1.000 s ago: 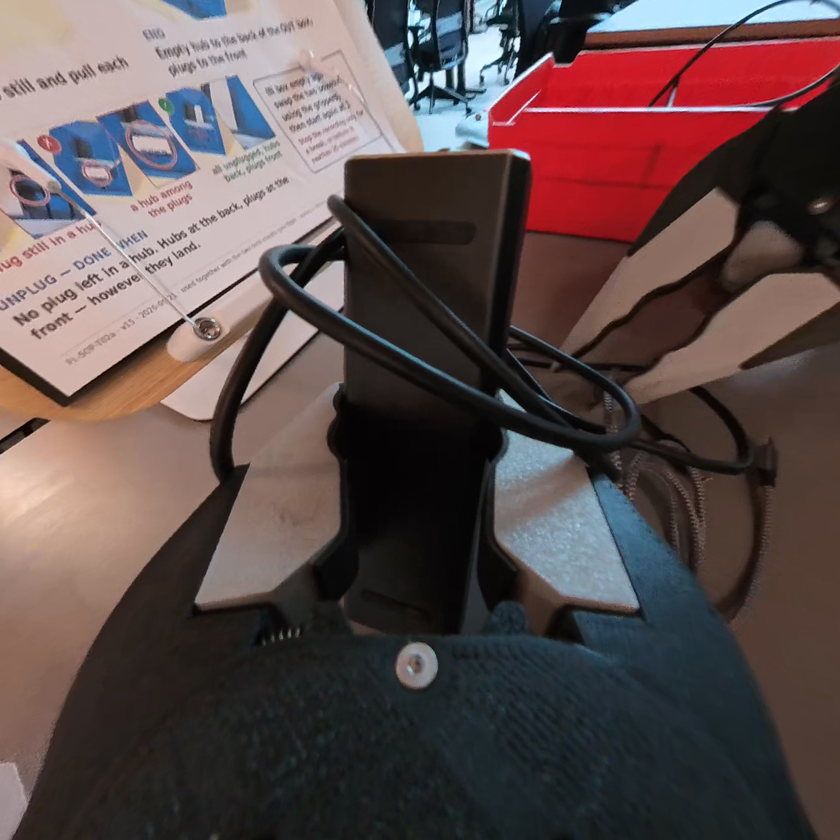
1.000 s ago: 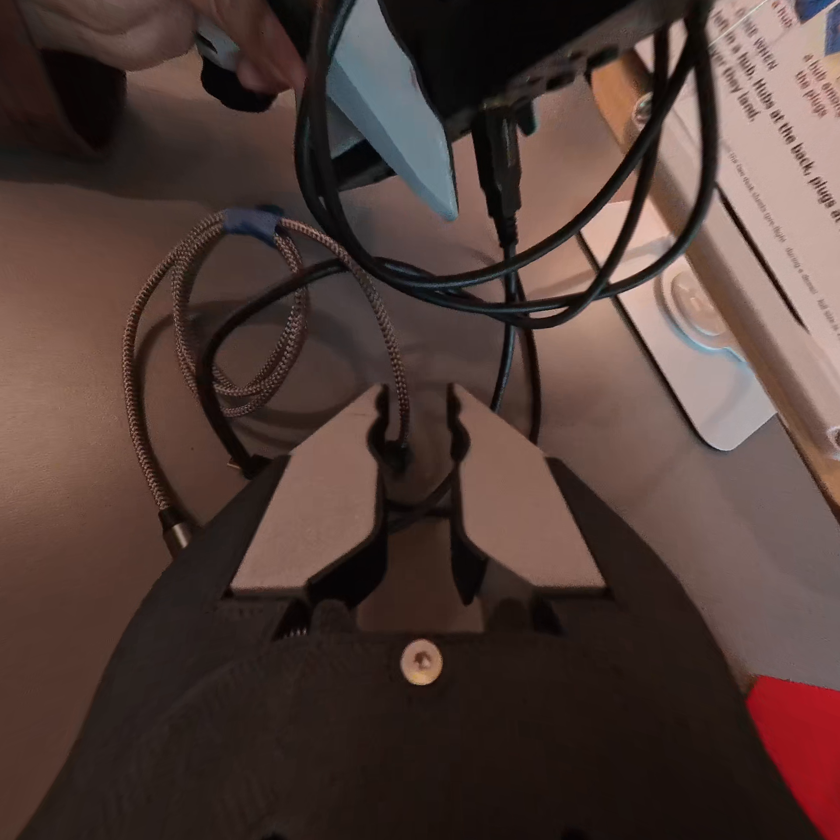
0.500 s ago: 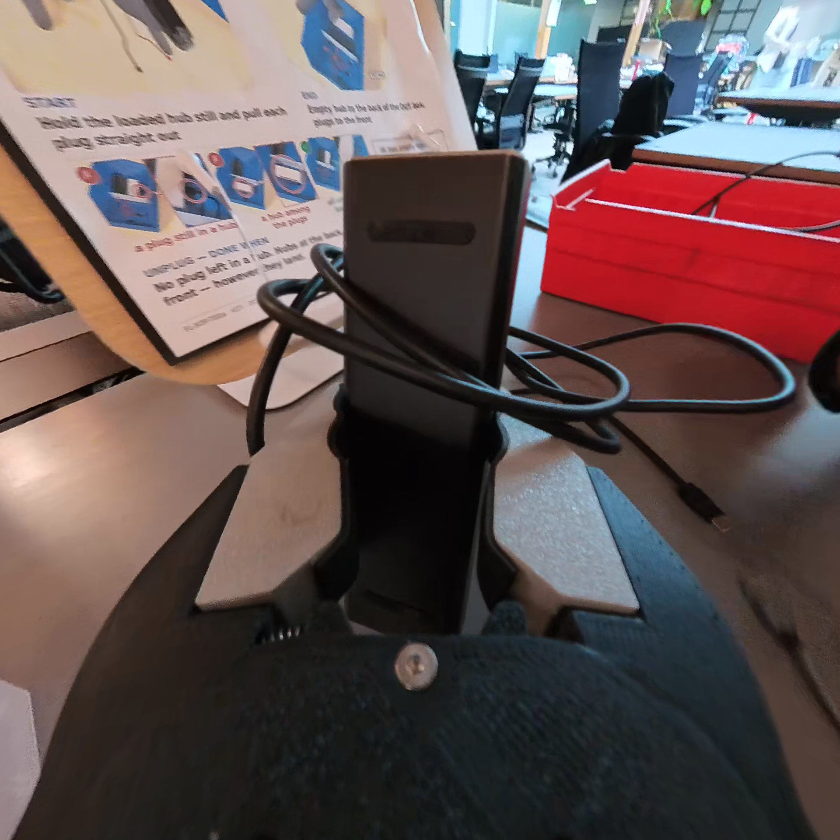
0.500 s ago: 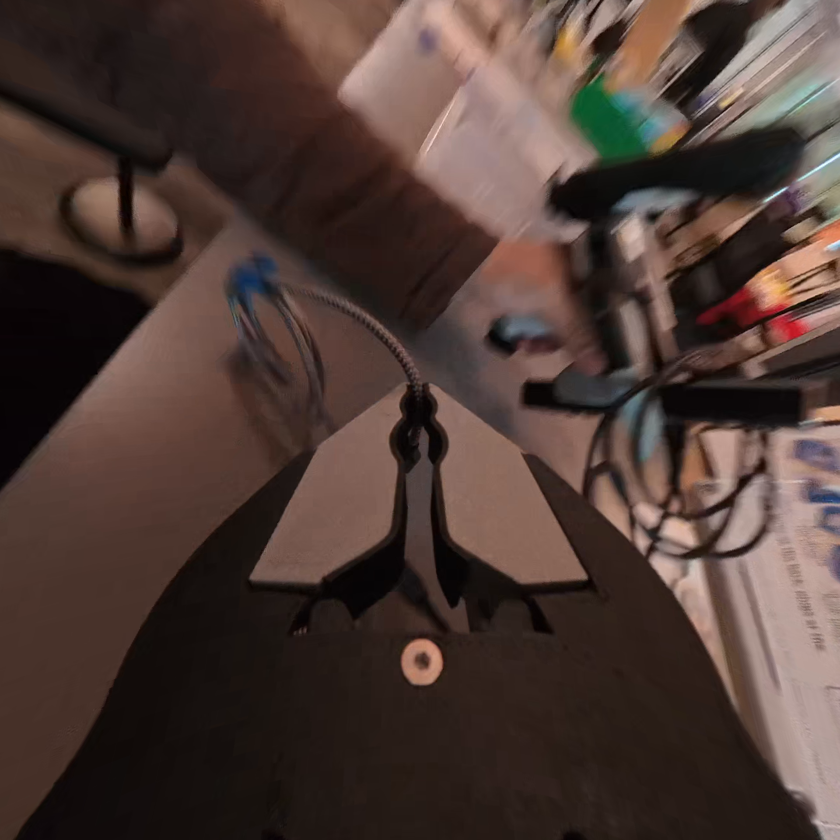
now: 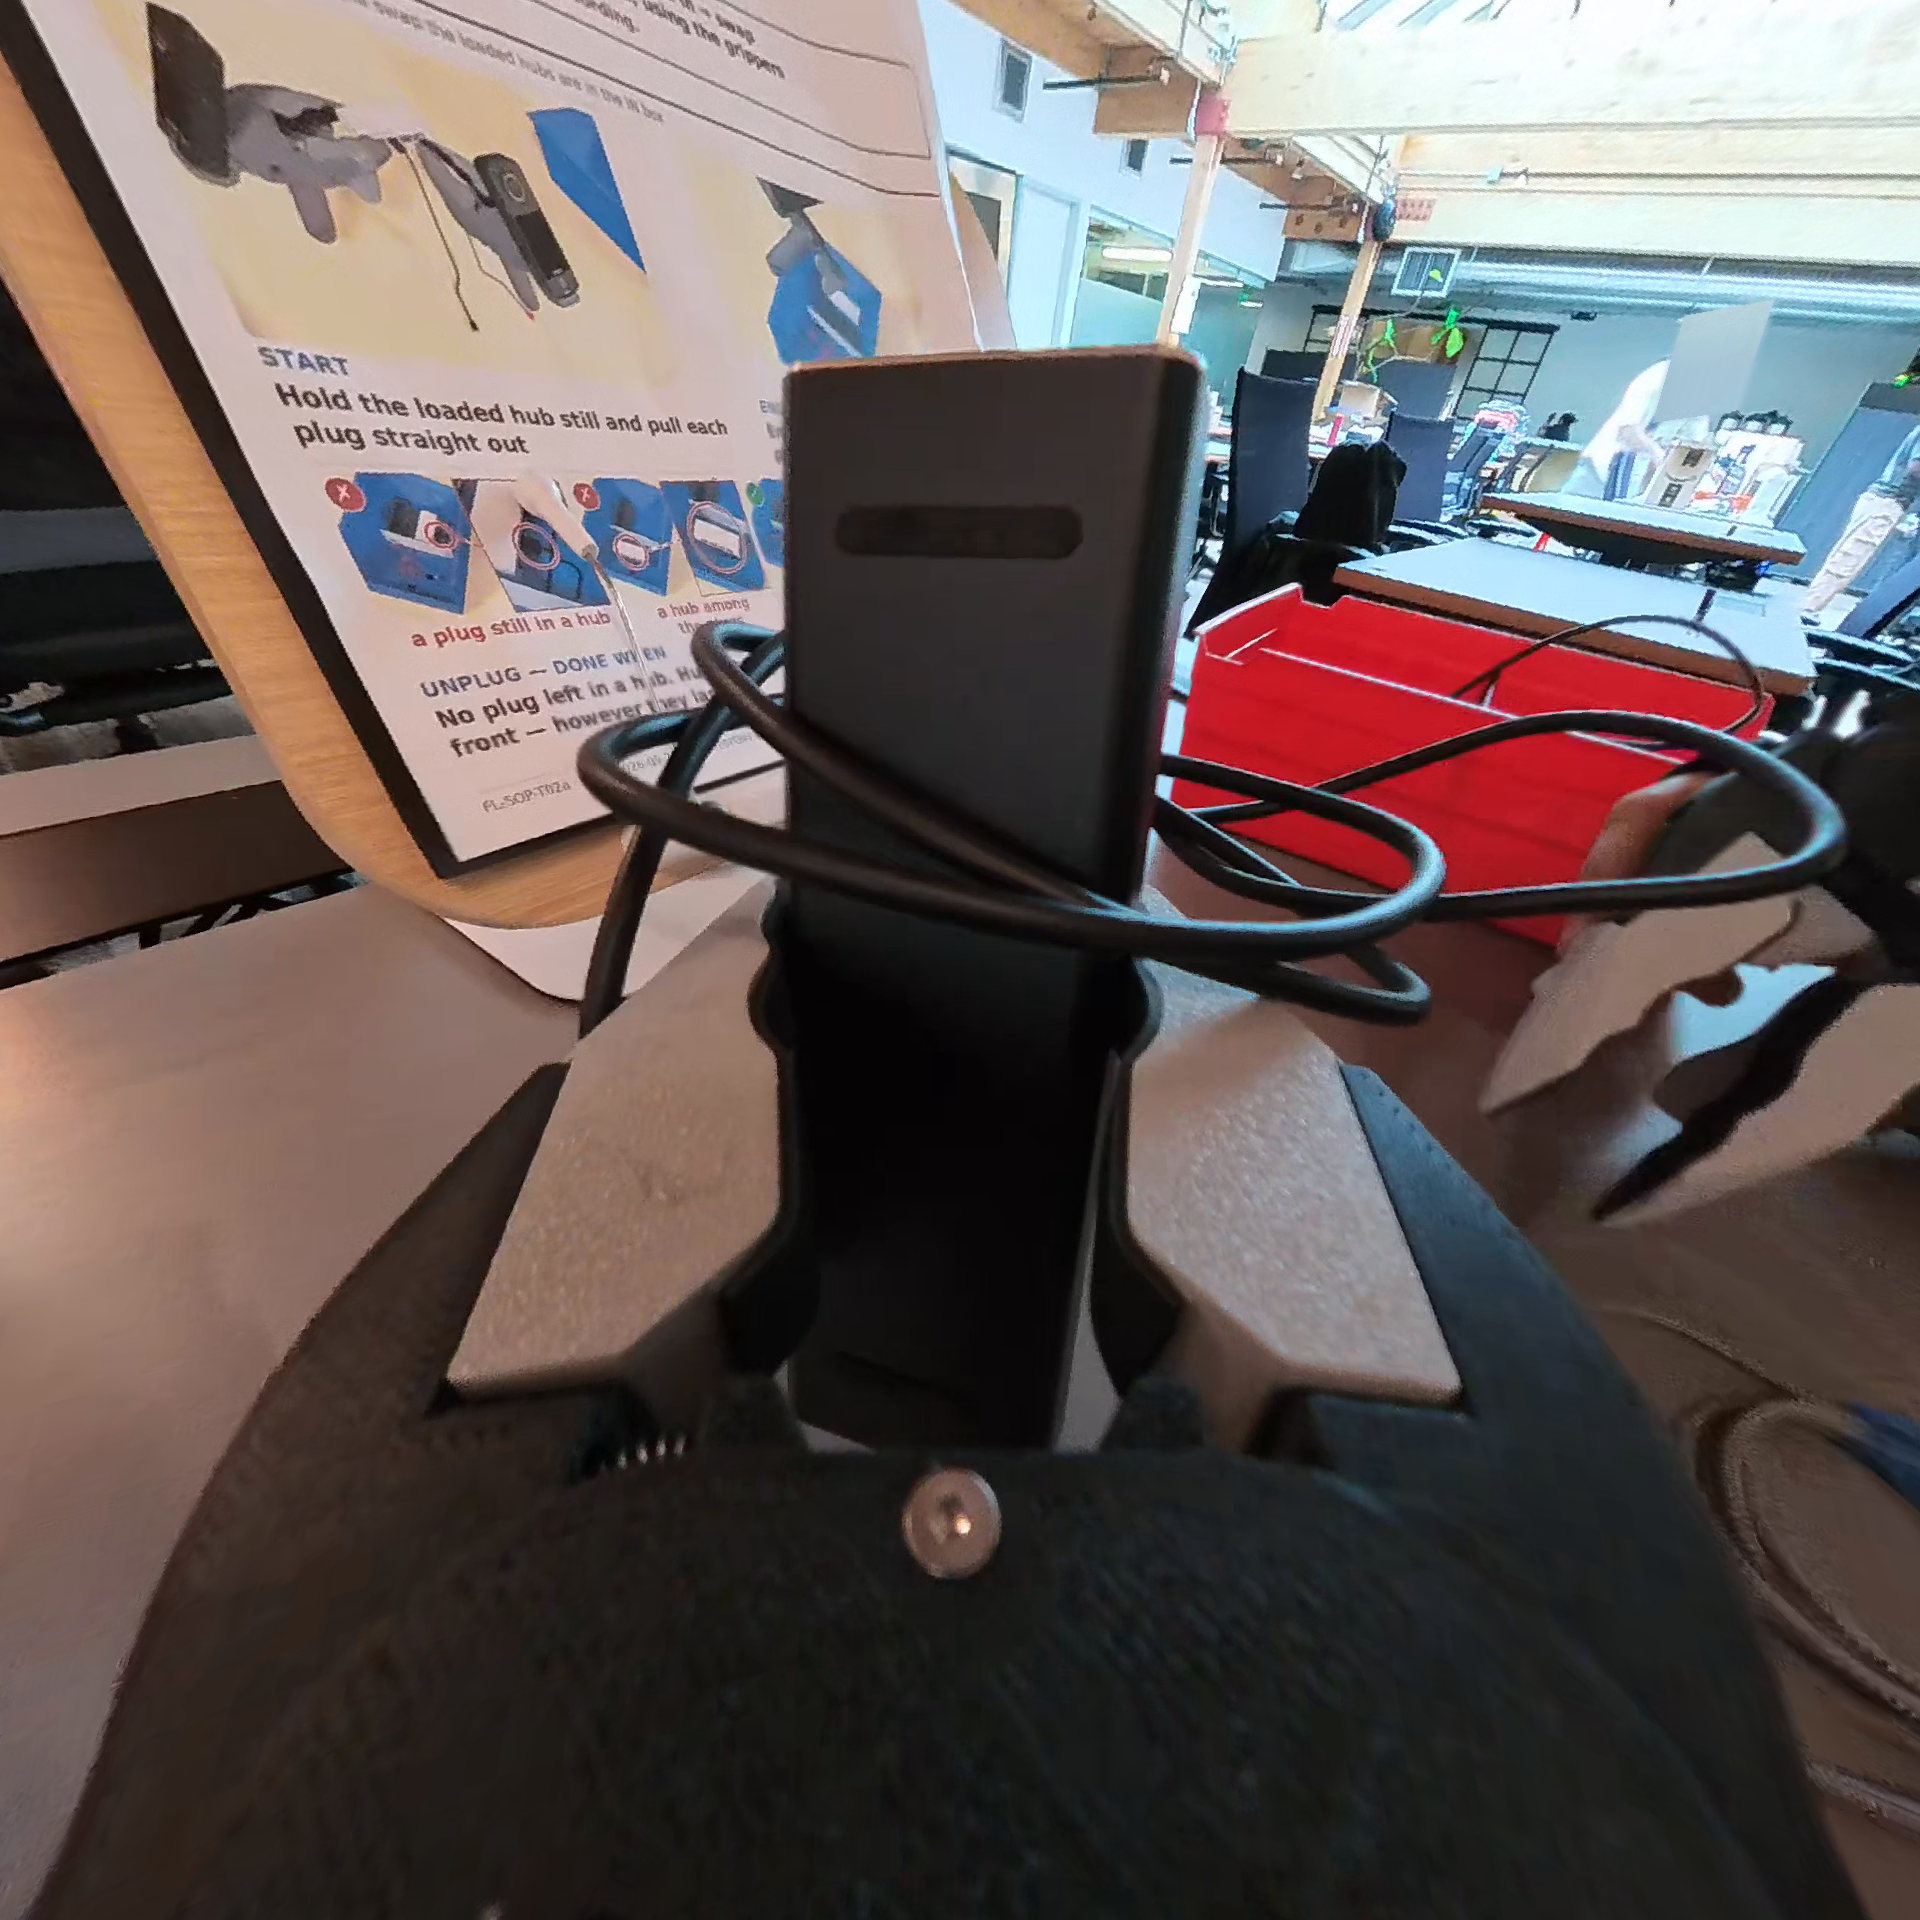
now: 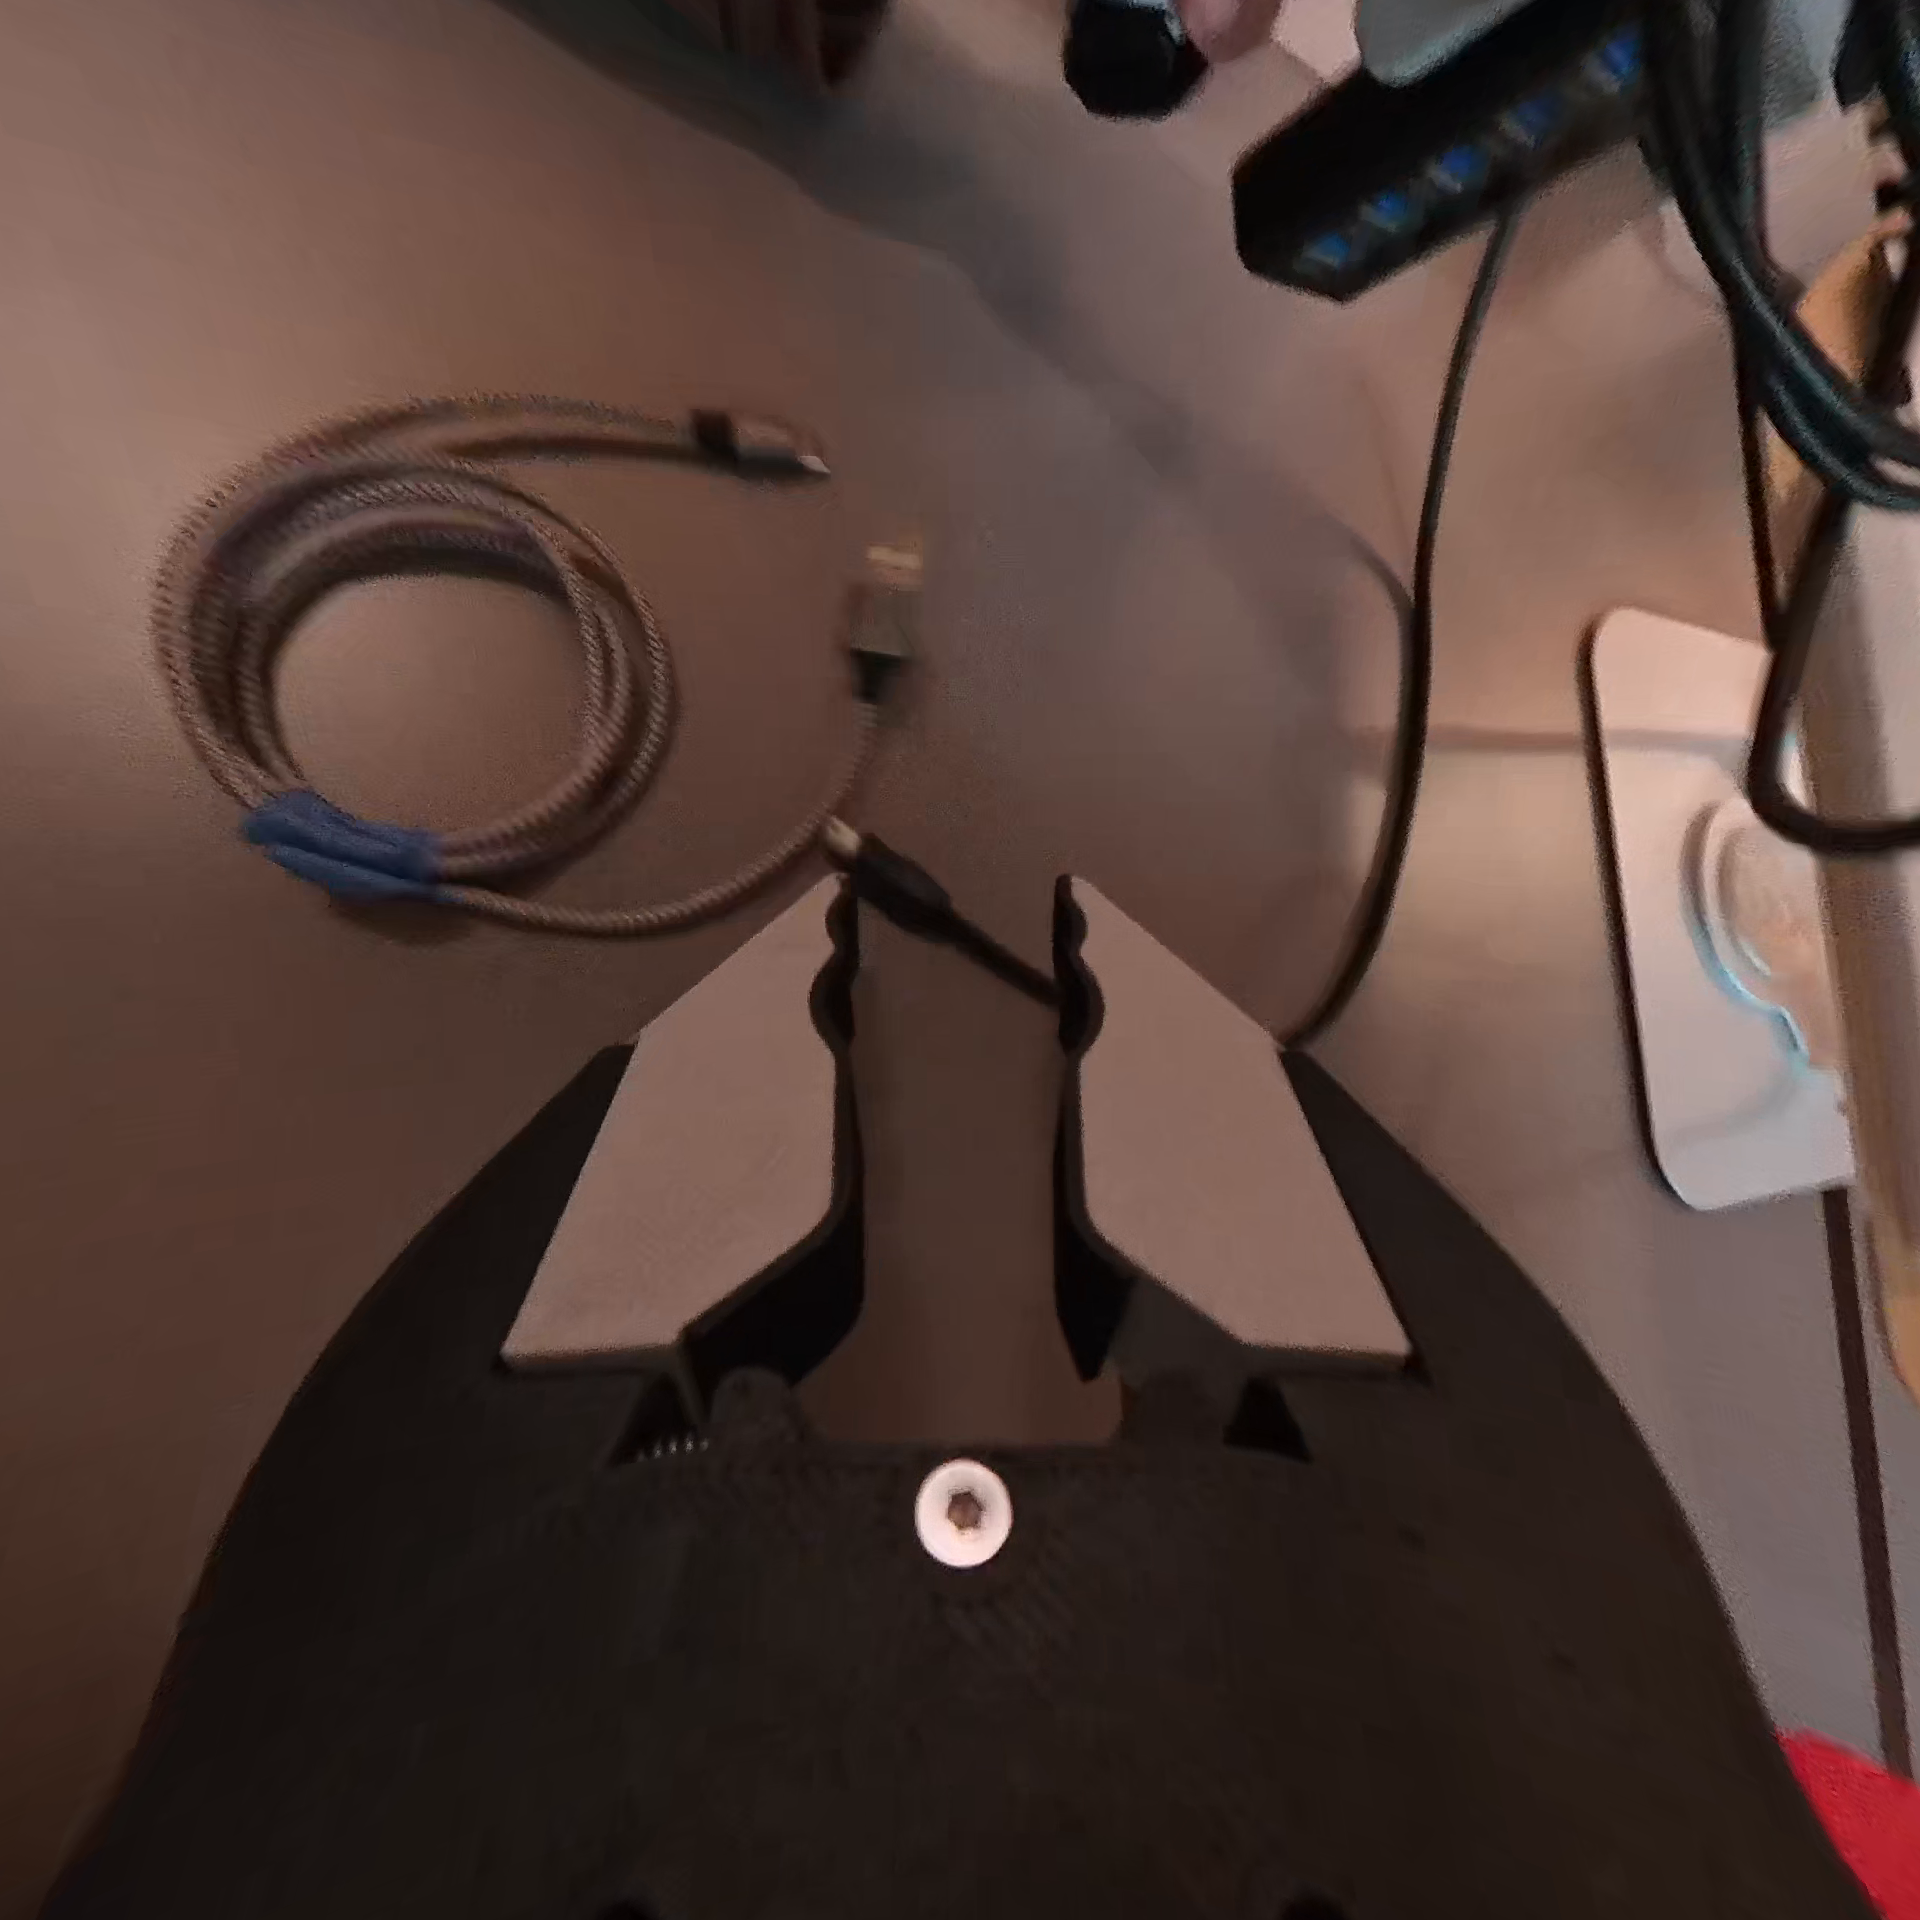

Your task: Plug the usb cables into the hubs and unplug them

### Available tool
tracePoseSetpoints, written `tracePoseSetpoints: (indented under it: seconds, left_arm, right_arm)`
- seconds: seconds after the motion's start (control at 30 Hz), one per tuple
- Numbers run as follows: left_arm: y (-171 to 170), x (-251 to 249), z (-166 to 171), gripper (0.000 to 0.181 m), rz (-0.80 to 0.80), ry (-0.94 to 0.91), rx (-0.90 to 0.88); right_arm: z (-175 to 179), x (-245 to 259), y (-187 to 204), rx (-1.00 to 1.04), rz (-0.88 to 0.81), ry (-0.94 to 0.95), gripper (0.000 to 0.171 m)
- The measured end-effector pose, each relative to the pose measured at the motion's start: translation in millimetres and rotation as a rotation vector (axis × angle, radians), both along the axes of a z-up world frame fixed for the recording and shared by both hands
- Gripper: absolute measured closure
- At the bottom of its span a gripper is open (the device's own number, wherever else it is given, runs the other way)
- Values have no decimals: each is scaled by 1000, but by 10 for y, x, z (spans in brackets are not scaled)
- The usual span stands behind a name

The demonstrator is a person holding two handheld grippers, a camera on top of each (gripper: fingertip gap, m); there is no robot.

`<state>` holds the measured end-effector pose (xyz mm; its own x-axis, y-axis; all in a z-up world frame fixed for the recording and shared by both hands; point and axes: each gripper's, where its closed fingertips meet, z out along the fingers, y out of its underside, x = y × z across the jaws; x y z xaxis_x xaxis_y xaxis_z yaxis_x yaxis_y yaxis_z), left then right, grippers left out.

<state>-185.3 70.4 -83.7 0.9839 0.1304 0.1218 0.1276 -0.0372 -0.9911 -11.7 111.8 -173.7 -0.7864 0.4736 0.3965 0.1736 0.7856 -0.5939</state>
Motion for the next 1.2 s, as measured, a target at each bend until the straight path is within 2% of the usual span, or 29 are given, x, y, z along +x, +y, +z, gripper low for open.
tracePoseSetpoints:
  seconds: [0.03, 0.1, 0.17, 0.27, 0.47, 0.63, 0.8, 0.83, 0.9, 1.0, 1.1, 1.2]
  left_arm:
    - [2, 5, 2, 121, 2, 7, -4]
    - [6, 9, 3, 121, 5, 17, -8]
    - [12, 9, -1, 121, 7, 19, -10]
    - [6, -11, -10, 121, 19, 21, -14]
    - [-21, -51, -10, 121, 37, 17, -14]
    - [-20, -49, -9, 121, 38, 27, -23]
    - [-26, -29, 29, 121, 32, 26, -13]
    - [-25, -24, 26, 121, 28, 18, -14]
    - [-28, -24, 19, 121, 25, 4, -21]
    - [-34, -18, 28, 121, 19, 17, -23]
    - [-19, 14, 5, 121, 15, 53, -55]
    - [17, 84, 10, 121, -4, 80, -70]
  right_arm:
    - [7, -30, 104, 16, -41, 15, 137]
    - [45, -87, 275, 15, -125, 32, 138]
    - [126, -70, 213, -91, -126, 7, 138]
    - [184, 113, -104, -241, -13, -103, 134]
    - [13, 431, -510, -177, 169, -183, 111]
    - [54, 862, -809, -193, 356, -190, 118]
    - [-246, 894, -852, -83, 319, -250, 126]
    - [-331, 860, -854, -62, 297, -265, 133]
    - [-337, 904, -985, -124, 315, -327, 165]
    - [-330, 861, -1007, -102, 269, -331, 167]
    - [-71, 852, -948, -146, 217, -291, 168]
    - [543, 920, -761, -271, 155, -231, 170]
